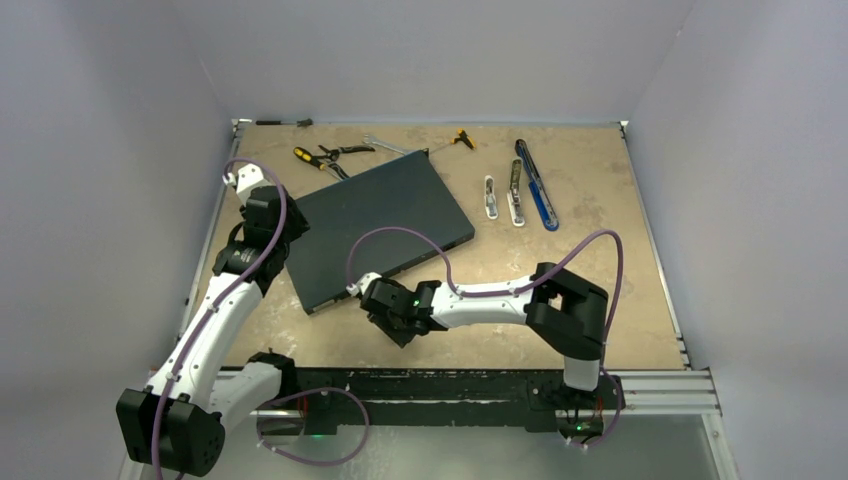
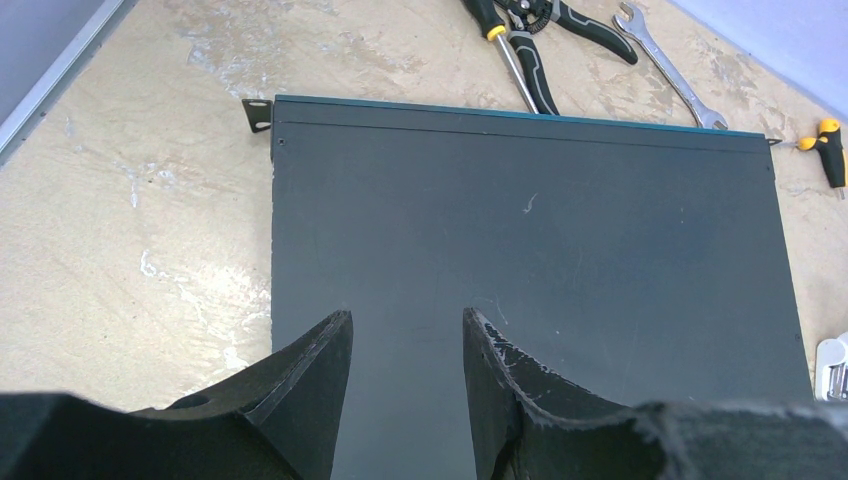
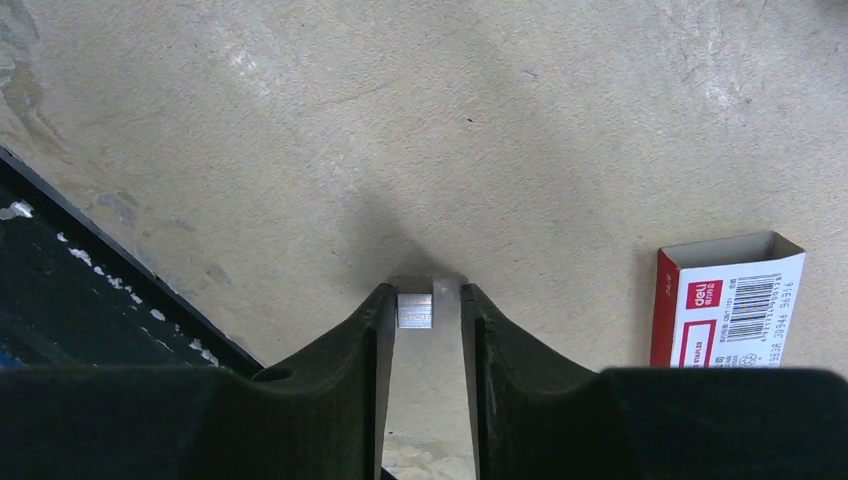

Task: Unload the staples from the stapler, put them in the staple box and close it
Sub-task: Pick up the staple from the center of the board, then place the staple in the staple box.

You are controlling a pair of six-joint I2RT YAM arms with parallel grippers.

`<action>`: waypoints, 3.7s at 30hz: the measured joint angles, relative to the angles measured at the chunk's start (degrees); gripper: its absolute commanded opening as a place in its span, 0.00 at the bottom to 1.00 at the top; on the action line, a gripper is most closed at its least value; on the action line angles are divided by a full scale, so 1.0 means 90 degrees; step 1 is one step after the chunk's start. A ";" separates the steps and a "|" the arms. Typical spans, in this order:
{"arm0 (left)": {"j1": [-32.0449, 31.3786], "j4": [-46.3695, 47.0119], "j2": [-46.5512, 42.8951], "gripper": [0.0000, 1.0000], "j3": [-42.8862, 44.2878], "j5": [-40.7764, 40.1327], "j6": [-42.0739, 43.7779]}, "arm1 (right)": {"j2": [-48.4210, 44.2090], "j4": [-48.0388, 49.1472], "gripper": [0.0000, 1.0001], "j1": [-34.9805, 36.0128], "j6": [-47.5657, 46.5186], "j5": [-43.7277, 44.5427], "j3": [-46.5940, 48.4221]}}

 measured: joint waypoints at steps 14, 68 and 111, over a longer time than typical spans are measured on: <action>0.0002 0.0000 0.0000 0.43 0.0000 0.0000 0.0000 | -0.0010 -0.0012 0.19 0.0000 0.0160 -0.0012 0.0000; 0.0036 0.0002 0.0024 0.43 0.0000 0.0029 0.0000 | -0.2089 -0.1693 0.18 -0.2123 0.3347 0.0685 -0.1593; 0.0036 0.0005 0.0034 0.43 0.0000 0.0046 0.0000 | -0.1923 -0.1576 0.27 -0.2144 0.3568 0.0719 -0.1583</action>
